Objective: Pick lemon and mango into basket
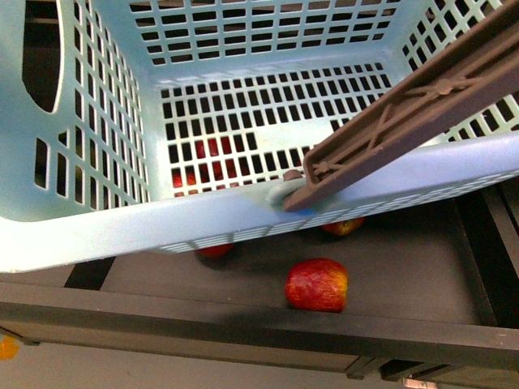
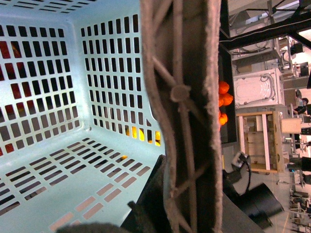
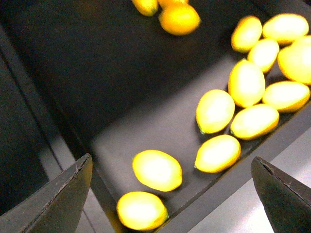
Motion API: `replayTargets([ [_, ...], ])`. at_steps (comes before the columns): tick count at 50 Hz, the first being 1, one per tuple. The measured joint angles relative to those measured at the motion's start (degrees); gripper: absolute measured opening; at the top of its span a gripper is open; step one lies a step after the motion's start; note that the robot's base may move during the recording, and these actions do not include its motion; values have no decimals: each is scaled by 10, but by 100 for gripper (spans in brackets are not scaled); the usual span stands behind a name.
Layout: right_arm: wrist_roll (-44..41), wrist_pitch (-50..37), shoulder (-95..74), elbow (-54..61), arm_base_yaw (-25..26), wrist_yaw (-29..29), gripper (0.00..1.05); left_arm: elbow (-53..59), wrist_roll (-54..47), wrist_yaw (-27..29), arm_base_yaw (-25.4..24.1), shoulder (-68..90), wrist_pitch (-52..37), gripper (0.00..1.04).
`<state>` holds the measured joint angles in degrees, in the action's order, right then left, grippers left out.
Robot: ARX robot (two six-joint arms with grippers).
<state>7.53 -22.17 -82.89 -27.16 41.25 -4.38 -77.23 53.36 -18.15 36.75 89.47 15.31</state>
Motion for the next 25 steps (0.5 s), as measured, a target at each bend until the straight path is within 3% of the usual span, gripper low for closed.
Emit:
replayTargets([
  [13,99,43,-227,-145,19,17,96,0,0,-2,0,0,0,6],
  [25,164,91,-324,-248,32,32,96,0,0,-1,0,0,0,6],
])
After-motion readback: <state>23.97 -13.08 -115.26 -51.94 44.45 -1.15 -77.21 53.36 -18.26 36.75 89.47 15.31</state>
